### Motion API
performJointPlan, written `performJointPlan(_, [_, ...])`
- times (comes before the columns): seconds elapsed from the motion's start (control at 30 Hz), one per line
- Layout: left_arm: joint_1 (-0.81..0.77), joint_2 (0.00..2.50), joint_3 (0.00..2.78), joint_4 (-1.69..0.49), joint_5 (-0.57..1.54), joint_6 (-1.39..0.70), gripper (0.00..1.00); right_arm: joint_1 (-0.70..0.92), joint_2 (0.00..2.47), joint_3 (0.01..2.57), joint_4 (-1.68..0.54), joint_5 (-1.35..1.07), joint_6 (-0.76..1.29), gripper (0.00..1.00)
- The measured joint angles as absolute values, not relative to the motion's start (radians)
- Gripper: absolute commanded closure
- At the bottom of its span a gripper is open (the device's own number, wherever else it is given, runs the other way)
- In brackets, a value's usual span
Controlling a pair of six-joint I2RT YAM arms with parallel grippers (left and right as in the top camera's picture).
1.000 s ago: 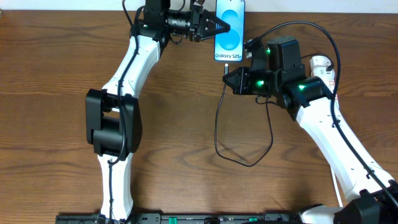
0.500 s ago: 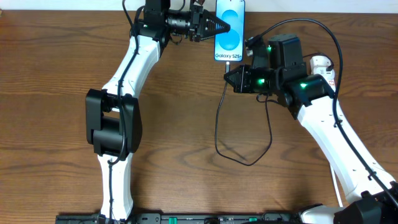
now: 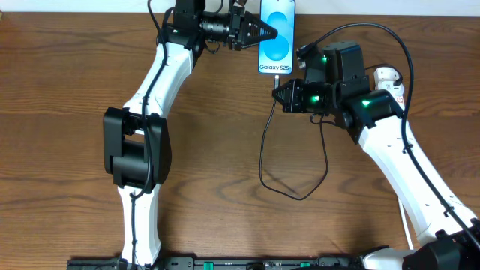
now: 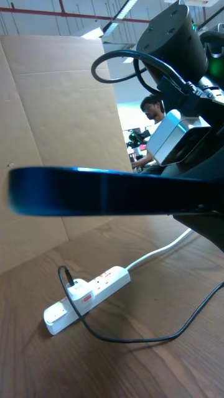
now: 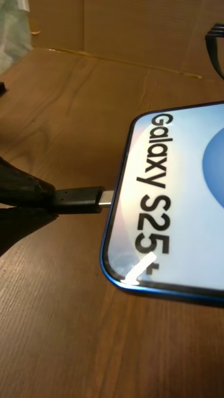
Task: Plug charger to phone and switch on socket
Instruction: 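Push the plug upward into the phone port with the right gripper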
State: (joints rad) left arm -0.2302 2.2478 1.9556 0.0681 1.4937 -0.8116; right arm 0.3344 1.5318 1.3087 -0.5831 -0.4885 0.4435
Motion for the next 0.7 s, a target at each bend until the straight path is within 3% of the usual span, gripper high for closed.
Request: performJointPlan(0.7, [-0.230, 2.248, 1.956, 0.068, 1.487, -0.812, 0.93, 0.334, 1.532, 1.309, -0.561, -0.509, 0.443, 0.99])
